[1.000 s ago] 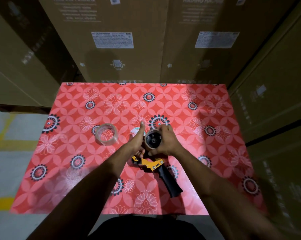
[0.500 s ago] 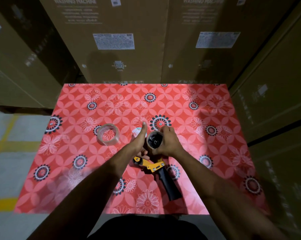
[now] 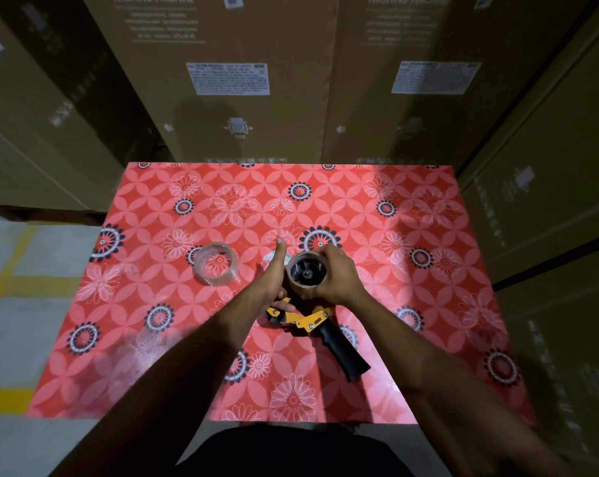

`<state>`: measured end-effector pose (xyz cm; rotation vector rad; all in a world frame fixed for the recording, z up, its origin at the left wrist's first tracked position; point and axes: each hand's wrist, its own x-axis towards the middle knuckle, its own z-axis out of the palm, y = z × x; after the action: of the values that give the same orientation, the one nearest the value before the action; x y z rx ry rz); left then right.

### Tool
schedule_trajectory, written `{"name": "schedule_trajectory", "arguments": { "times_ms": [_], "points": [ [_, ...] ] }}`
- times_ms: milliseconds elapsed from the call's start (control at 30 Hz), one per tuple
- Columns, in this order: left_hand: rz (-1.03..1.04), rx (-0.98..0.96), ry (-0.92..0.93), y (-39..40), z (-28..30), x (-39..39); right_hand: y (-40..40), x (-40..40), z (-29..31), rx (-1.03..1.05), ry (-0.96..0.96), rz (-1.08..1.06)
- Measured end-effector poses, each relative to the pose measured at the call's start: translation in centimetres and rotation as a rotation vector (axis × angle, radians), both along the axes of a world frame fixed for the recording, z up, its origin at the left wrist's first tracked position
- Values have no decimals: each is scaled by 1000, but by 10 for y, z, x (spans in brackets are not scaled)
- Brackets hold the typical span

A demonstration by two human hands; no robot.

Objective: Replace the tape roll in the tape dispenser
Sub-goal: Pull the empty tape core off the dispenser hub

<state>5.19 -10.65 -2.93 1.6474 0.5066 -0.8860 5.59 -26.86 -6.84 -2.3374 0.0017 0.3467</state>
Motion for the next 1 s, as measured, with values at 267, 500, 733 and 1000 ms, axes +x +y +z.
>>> {"name": "schedule_trajectory", "arguments": {
  "times_ms": [267,500,733,1000],
  "points": [
    [76,0,61,-6,6,1,5,-4,-1,22,22,46],
    [14,-15,69,-3,-2,1,-4,7,8,13,22,97],
    [-16,17,49,-10,6,-3,-4,8,10,-69,81,239],
    [-26,12,31,-7,-3,-2,-8,10,6,-54,30,175]
  ]
}}
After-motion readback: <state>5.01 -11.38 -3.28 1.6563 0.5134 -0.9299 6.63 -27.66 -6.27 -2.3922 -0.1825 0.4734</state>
